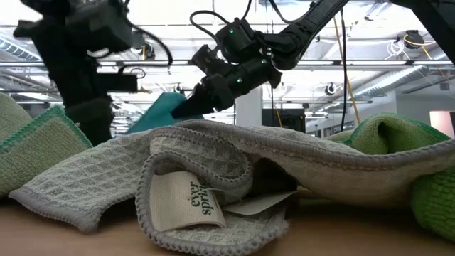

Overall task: Fold microfiber towels
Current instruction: Fold the blue microfiber cloth

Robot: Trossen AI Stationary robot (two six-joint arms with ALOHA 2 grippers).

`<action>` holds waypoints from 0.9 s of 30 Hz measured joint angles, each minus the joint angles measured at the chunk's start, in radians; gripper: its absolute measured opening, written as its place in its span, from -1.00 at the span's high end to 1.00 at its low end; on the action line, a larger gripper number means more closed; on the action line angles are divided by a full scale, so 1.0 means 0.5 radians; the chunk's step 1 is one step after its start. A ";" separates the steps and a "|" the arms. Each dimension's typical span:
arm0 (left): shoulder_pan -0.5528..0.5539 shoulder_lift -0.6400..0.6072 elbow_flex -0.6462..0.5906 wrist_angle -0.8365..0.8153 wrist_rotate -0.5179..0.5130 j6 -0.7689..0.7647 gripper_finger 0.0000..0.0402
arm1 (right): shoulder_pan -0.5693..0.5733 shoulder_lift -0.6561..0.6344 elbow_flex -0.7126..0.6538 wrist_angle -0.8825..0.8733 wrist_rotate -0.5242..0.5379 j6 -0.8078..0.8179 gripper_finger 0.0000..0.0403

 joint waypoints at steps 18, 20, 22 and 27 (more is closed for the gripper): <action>0.018 -0.207 -0.268 0.505 0.153 0.374 0.93 | 0.000 -0.109 -0.005 -0.111 -0.003 -0.038 1.00; -0.006 -0.327 -0.259 0.479 0.130 0.383 0.92 | 0.004 -0.148 0.000 -0.080 -0.003 -0.044 1.00; -0.036 -0.465 -0.210 0.410 0.068 0.428 0.95 | 0.007 -0.202 -0.001 -0.103 -0.003 -0.038 1.00; -0.099 -0.769 0.002 0.074 -0.245 0.610 0.95 | 0.018 -0.335 -0.002 0.003 -0.002 -0.044 1.00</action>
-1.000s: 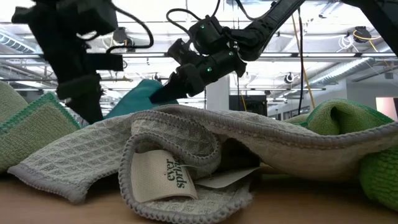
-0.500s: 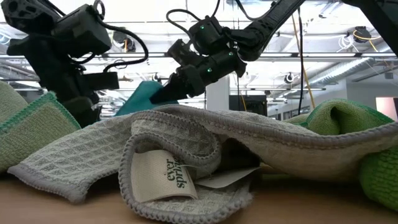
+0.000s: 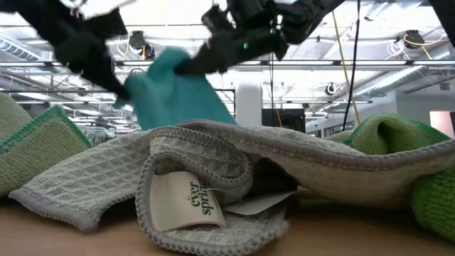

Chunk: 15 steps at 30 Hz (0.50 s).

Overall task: Fold microfiber towels
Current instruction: Fold the blue microfiber cloth

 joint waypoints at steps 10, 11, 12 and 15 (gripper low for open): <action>-0.033 -0.307 0.350 -0.326 -0.393 0.214 0.97 | -0.043 -0.191 0.003 0.285 -0.007 0.158 1.00; -0.048 -0.300 0.343 -0.344 -0.356 0.183 0.98 | -0.043 -0.188 0.004 0.214 -0.038 0.166 1.00; -0.066 -0.287 0.333 -0.354 -0.322 0.130 0.98 | -0.037 -0.181 0.002 0.137 -0.065 0.186 1.00; -0.132 -0.219 0.287 -0.404 -0.278 -0.051 0.97 | 0.006 -0.141 -0.020 0.009 -0.102 0.255 1.00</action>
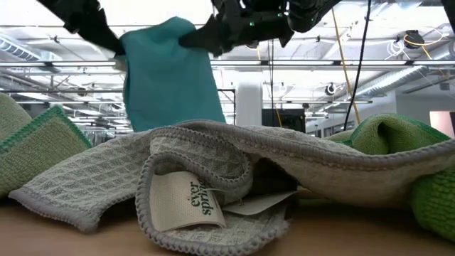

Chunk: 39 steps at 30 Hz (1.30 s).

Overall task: Fold microfiber towels
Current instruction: Fold the blue microfiber cloth

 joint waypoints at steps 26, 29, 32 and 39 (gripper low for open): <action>0.422 -0.186 0.047 0.386 0.561 0.946 0.95 | -0.038 0.008 -0.238 0.553 0.045 0.102 1.00; 0.378 -0.106 -0.075 0.440 0.763 0.831 0.96 | 0.064 0.011 -0.378 0.542 0.044 0.076 1.00; 0.310 -0.017 -0.204 0.504 0.916 0.706 0.97 | 0.147 0.011 -0.480 0.552 0.041 0.149 1.00; 0.148 0.182 -0.316 0.798 1.073 0.579 0.94 | 0.260 0.011 -0.596 0.543 0.043 0.317 0.99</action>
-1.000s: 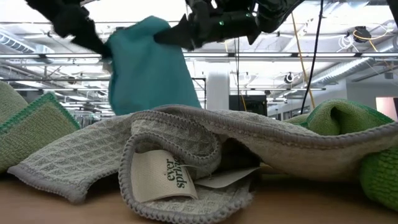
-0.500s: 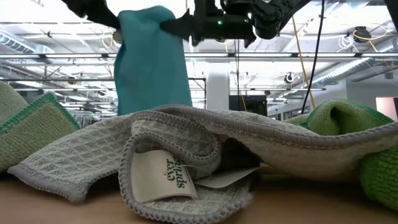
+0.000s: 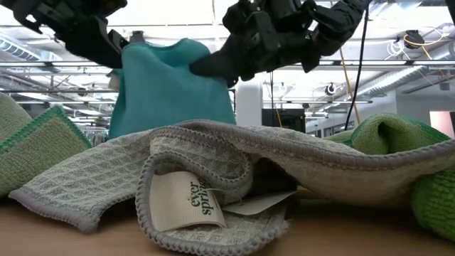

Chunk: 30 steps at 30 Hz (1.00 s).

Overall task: Fold microfiber towels
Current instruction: Fold the blue microfiber cloth

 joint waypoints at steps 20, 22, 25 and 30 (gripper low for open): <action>0.288 0.554 -0.001 0.054 0.071 -0.333 0.89 | -0.164 0.010 -0.202 -0.030 0.213 0.056 0.98; 0.315 0.577 0.000 0.102 0.122 -0.378 0.91 | -0.170 0.057 -0.201 0.055 0.211 0.051 0.98; 0.352 0.583 -0.002 0.084 0.211 -0.480 0.97 | -0.193 0.160 -0.193 0.185 0.146 0.054 0.98; 0.387 0.605 -0.002 0.086 0.262 -0.589 0.91 | -0.247 0.232 -0.163 0.201 0.112 0.104 0.98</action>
